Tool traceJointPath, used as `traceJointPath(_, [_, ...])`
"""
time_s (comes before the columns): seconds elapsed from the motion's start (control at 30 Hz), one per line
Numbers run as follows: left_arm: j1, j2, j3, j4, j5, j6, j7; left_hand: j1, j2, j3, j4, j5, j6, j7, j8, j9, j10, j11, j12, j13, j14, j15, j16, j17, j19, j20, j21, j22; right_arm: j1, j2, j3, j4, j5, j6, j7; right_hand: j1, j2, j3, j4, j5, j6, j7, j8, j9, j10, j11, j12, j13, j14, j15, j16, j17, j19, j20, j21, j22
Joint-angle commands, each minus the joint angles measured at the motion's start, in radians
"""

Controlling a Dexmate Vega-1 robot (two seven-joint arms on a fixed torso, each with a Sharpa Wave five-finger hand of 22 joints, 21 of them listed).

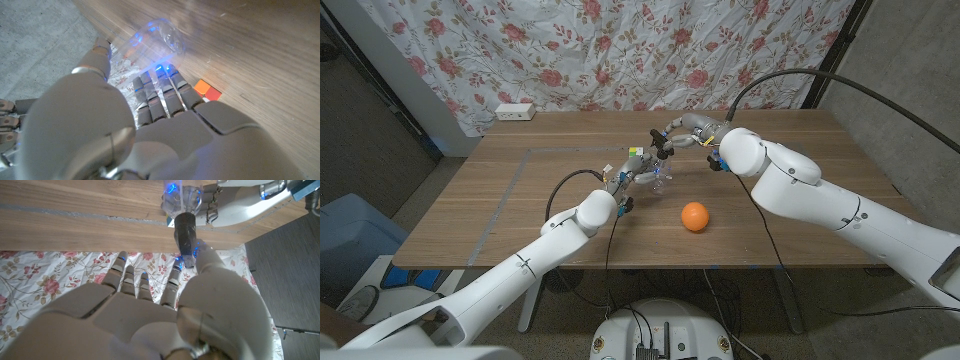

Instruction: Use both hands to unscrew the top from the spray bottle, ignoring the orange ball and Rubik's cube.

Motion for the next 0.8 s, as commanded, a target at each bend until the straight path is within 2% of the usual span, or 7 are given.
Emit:
traceJointPath(0.03, [-0.008,-0.007,0.006,0.016,-0.006,-0.009,-0.007,-0.067,0.084,0.020,0.014,0.002,0.021,0.009,0.005,0.001,0.021,-0.011,0.003,0.002,0.008,-0.071,-0.001,0.004,0.005,-0.002,0.000,0.003,-0.029,0.000,0.041,0.013,0.077,0.042,-0.063,0.026,0.000,0.010,-0.001,0.007,0.015,-0.016,0.012,0.007,0.003,-0.008,0.005,0.003,0.007,-0.006,0.008,0.002,0.014,0.001,0.008,0.003])
traceJointPath(0.23, [-0.008,-0.008,0.007,0.021,-0.010,-0.015,-0.010,-0.067,0.085,0.020,0.014,0.002,0.021,0.008,0.005,0.000,0.020,-0.011,0.002,0.003,0.008,-0.071,-0.001,0.005,0.006,-0.002,0.000,0.003,-0.051,0.002,0.065,0.023,0.114,0.074,-0.096,0.071,0.007,0.024,-0.002,0.012,0.039,-0.034,0.027,0.013,0.015,-0.027,0.006,0.002,0.012,-0.020,0.012,0.004,0.030,-0.001,0.008,0.002])
traceJointPath(0.8, [-0.005,-0.010,0.013,0.016,-0.010,-0.014,-0.010,-0.068,0.087,0.022,0.013,0.002,0.019,0.008,0.006,0.000,0.021,-0.011,0.000,0.004,0.009,-0.070,-0.002,0.006,0.006,-0.002,0.000,0.003,-0.097,0.008,0.098,0.042,0.164,0.146,-0.172,0.159,0.002,0.030,0.002,0.003,0.150,-0.034,0.080,0.017,0.071,-0.076,0.015,0.002,0.051,-0.059,0.034,0.013,0.068,-0.018,0.008,0.002])
